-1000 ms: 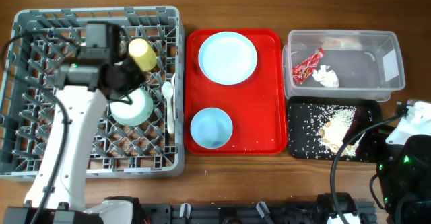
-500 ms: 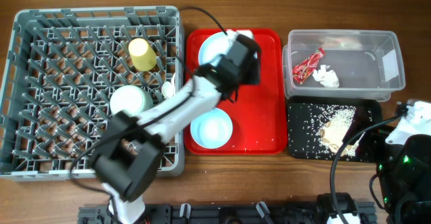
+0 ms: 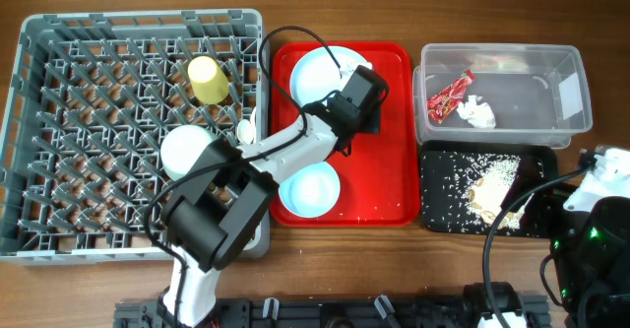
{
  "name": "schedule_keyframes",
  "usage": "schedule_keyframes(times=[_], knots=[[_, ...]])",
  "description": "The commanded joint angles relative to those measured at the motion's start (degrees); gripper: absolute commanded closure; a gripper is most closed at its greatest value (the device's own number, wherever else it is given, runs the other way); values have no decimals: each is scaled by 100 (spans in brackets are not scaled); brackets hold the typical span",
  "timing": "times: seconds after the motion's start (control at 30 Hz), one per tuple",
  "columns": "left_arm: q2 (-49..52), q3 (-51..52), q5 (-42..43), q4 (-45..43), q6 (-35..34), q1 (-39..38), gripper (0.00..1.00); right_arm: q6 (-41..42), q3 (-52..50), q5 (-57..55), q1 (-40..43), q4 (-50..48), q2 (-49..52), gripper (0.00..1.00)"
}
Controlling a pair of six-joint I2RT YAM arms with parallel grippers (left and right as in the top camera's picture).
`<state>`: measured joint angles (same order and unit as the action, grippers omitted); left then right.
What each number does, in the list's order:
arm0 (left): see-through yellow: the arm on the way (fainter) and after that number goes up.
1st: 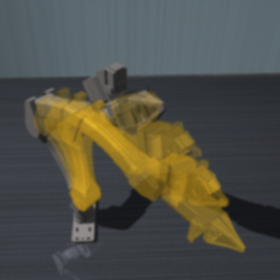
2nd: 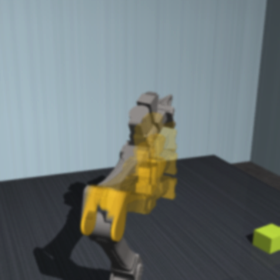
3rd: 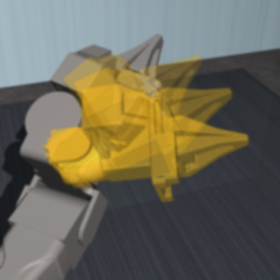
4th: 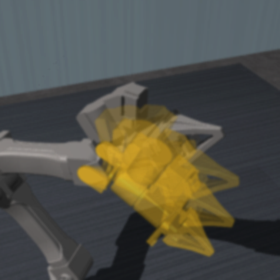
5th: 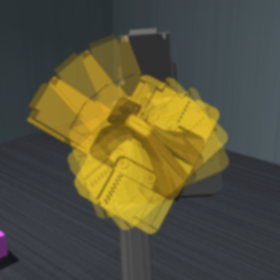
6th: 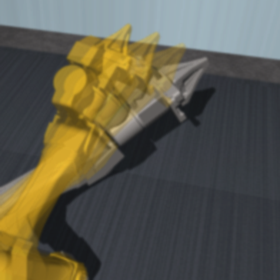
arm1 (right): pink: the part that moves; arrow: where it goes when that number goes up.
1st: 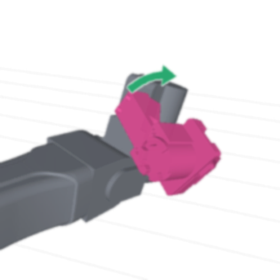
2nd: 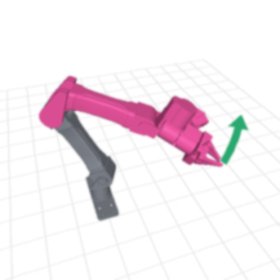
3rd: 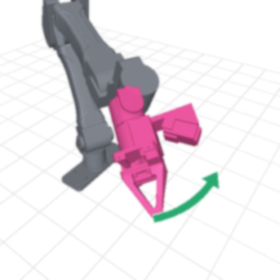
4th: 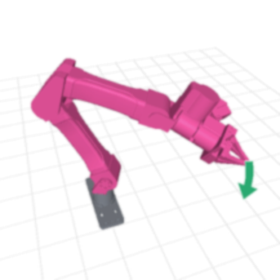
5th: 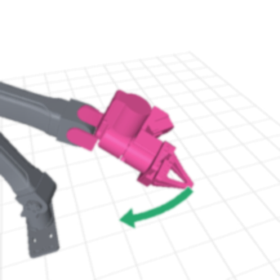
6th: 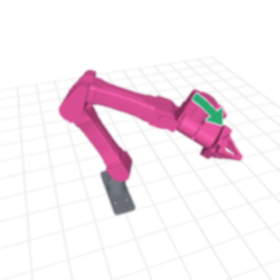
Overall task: Sort waste into correct bins and load items into the dishwasher rack
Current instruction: 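Lift the plate on edge and carry it left to the rack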
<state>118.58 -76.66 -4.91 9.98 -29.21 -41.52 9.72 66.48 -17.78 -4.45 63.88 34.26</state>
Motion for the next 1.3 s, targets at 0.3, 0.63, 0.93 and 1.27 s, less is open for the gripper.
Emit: schedule_keyframes(times=[0.3, 0.63, 0.93, 1.27], knots=[[306, -20, -120, -280, 601, 22, 96, -68, 37, 33, -20, -15, -9, 0], [-2540, -35, -50, 238, 824, 22, 96, -70, 37, 33, -20, -15, -9, 0], [-5574, -35, 992, 1976, 898, 1502, 96, -70, 37, 33, -20, -15, -9, 0], [-4951, -33, 6358, 2730, 433, 4750, 96, -72, 37, 33, -20, -15, -9, 0]])
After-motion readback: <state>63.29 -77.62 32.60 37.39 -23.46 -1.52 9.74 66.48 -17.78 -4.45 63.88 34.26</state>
